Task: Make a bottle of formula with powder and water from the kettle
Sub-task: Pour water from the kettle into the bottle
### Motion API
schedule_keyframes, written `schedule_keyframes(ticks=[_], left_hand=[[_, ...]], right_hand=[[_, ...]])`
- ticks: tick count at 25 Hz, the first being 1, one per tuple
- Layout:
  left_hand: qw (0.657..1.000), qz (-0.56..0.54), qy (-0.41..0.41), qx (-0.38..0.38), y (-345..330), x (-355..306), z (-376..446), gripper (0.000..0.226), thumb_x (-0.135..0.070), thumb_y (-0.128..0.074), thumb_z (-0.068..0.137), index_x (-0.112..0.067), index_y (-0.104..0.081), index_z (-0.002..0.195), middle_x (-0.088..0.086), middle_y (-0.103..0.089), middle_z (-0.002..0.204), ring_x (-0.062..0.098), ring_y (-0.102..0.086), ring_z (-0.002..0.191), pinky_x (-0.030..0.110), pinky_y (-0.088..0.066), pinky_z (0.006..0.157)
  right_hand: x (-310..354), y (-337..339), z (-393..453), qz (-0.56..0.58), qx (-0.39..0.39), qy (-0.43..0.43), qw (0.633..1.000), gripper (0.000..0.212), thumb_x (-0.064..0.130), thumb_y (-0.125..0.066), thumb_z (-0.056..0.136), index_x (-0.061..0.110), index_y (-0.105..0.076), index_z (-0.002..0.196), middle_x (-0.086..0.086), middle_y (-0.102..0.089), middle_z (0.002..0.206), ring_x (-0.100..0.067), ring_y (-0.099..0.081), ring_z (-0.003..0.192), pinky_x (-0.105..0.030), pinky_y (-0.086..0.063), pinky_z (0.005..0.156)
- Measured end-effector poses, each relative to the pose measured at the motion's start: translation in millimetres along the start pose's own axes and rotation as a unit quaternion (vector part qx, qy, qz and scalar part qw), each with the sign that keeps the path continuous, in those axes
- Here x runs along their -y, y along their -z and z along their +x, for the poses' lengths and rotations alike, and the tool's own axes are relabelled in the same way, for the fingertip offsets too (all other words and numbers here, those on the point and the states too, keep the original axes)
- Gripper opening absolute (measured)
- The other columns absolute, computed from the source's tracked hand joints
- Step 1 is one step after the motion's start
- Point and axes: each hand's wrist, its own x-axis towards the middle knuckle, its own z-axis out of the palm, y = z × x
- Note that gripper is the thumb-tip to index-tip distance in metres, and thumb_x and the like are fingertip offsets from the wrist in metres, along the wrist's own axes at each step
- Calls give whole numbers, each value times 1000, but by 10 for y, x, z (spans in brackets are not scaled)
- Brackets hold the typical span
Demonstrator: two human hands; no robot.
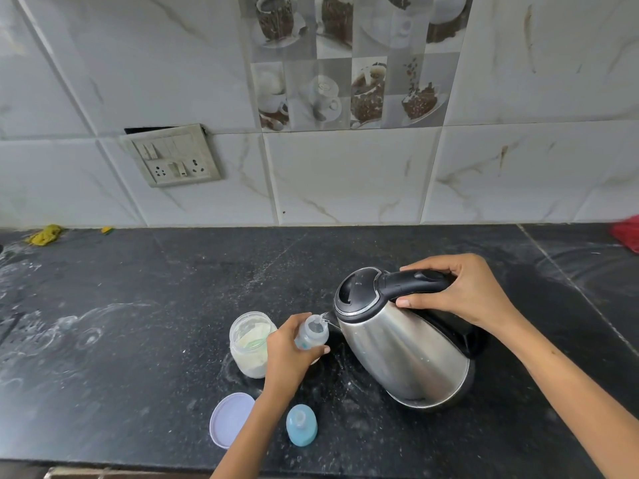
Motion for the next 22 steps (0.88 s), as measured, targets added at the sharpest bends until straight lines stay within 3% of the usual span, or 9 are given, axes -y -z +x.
schedule_keyframes(ticks=[8, 16, 22], left_hand=[[1000, 1, -2, -20, 16, -6, 49, 60, -13, -90, 55, -18, -65, 109, -10, -70, 99, 7, -64, 98, 25, -50, 87], [1000, 4, -9, -22, 22, -14, 57, 60, -12, -90, 55, -18, -64, 109, -10, -70, 99, 8, -63, 97, 24, -49, 88], [1000, 6, -14, -20, 18, -51, 41, 61, -11, -90, 56, -18, -63, 110, -14, -67, 97, 5, -61, 94, 8, -41, 80]], right_hand=[[32, -37, 40, -23, 15, 1, 1000, 48, 42, -91, 49, 31, -78, 94, 17, -77, 85, 2, -71, 83, -22, -54, 81], [48, -42, 77, -36, 19, 6, 999, 49, 46, -88, 47, 33, -78, 93, 21, -76, 84, 6, -70, 81, -10, -52, 77], [23, -34, 90, -46, 20, 8, 999, 44, 37, -92, 52, 34, -78, 93, 22, -76, 85, 6, -69, 81, -8, -51, 75]])
